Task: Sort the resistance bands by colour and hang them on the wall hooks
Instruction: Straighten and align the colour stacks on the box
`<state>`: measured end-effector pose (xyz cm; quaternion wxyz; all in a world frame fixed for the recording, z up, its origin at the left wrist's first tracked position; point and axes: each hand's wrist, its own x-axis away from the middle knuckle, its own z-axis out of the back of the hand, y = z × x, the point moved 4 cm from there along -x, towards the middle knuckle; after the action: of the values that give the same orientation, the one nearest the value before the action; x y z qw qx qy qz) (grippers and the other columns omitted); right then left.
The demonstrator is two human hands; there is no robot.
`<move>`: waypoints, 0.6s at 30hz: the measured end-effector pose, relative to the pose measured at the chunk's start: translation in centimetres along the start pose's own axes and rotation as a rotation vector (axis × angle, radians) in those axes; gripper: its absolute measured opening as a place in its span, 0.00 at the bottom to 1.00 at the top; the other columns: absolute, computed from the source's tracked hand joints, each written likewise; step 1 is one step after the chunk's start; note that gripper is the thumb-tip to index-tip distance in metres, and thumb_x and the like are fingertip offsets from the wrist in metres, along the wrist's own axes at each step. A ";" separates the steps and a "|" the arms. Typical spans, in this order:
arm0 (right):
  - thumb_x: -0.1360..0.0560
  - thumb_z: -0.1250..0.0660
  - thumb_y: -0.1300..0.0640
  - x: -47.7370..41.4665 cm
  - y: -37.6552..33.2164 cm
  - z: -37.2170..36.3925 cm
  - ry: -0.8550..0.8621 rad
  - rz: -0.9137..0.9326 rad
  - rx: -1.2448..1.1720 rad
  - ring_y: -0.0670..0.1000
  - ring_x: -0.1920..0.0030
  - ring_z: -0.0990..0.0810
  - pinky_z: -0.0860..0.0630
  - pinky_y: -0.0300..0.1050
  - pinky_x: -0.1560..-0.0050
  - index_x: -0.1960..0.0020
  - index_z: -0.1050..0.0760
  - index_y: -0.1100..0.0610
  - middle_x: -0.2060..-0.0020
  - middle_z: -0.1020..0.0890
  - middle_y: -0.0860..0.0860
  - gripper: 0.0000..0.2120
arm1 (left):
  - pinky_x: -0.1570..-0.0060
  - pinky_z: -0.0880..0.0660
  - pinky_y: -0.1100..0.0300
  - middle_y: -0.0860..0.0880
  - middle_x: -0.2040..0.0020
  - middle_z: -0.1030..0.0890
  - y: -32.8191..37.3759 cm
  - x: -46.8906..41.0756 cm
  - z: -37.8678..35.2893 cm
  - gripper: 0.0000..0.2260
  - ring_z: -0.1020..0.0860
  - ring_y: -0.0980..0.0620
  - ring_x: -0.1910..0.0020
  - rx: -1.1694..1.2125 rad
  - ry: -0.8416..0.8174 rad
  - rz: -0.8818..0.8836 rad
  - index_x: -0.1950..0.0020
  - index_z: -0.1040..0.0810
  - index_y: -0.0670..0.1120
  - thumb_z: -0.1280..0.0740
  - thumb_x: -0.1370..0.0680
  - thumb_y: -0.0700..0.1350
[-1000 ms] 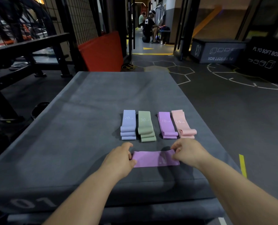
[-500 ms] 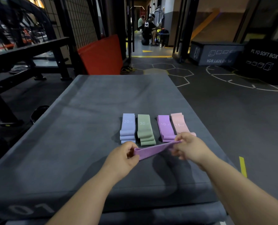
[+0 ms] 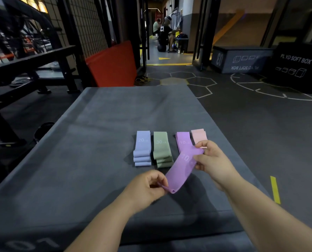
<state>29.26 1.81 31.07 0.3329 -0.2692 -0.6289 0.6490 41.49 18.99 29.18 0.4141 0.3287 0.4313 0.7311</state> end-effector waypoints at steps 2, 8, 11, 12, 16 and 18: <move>0.25 0.40 0.71 -0.5 0.2 0.0 0.020 0.014 0.017 0.52 0.60 0.26 0.24 0.45 0.58 0.52 0.28 0.48 0.59 0.23 0.56 0.17 | 0.57 0.26 0.64 0.54 0.59 0.17 0.2 0.0 -0.1 0.11 0.21 0.57 0.62 -0.031 0.015 0.021 0.61 0.19 0.55 0.32 0.27 0.39; 0.25 0.38 0.66 -1.6 0.3 0.3 0.156 0.044 0.106 0.52 0.64 0.25 0.26 0.52 0.57 0.61 0.32 0.40 0.65 0.20 0.51 0.20 | 0.50 0.29 0.73 0.65 0.55 0.17 1.0 -0.6 -1.6 0.08 0.22 0.70 0.53 -0.047 0.033 0.011 0.57 0.18 0.59 0.33 0.23 0.47; 0.25 0.38 0.68 -2.4 0.3 0.4 0.196 0.064 0.072 0.49 0.64 0.25 0.27 0.46 0.61 0.63 0.27 0.49 0.65 0.19 0.46 0.16 | 0.54 0.29 0.74 0.65 0.57 0.17 0.9 -1.4 -2.5 0.11 0.21 0.68 0.56 -0.032 0.091 0.004 0.61 0.18 0.62 0.30 0.25 0.45; 0.24 0.38 0.68 -2.6 0.4 0.5 0.203 0.057 0.065 0.49 0.63 0.25 0.26 0.43 0.62 0.63 0.25 0.51 0.64 0.18 0.45 0.15 | 0.55 0.28 0.73 0.64 0.59 0.17 0.8 -1.7 -2.7 0.11 0.21 0.67 0.59 -0.022 0.114 0.000 0.61 0.18 0.61 0.29 0.26 0.44; 0.23 0.37 0.65 -3.6 0.1 1.0 0.210 0.018 0.060 0.47 0.65 0.26 0.26 0.36 0.68 0.57 0.19 0.51 0.62 0.18 0.46 0.14 | 0.63 0.31 0.72 0.57 0.64 0.18 0.9 -3.0 -3.5 0.07 0.25 0.63 0.67 0.000 0.194 0.022 0.57 0.25 0.54 0.28 0.28 0.44; 0.23 0.38 0.65 -4.3 -0.1 1.4 0.210 -0.002 0.059 0.48 0.68 0.27 0.27 0.40 0.70 0.57 0.18 0.49 0.64 0.19 0.47 0.14 | 0.64 0.29 0.70 0.54 0.62 0.17 0.9 -3.8 -3.9 0.09 0.24 0.62 0.67 0.003 0.231 0.046 0.57 0.28 0.53 0.28 0.29 0.45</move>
<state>30.88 -2.39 31.01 0.4052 -0.3252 -0.5715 0.6351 39.56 13.96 27.91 0.3445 0.2526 0.4696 0.7726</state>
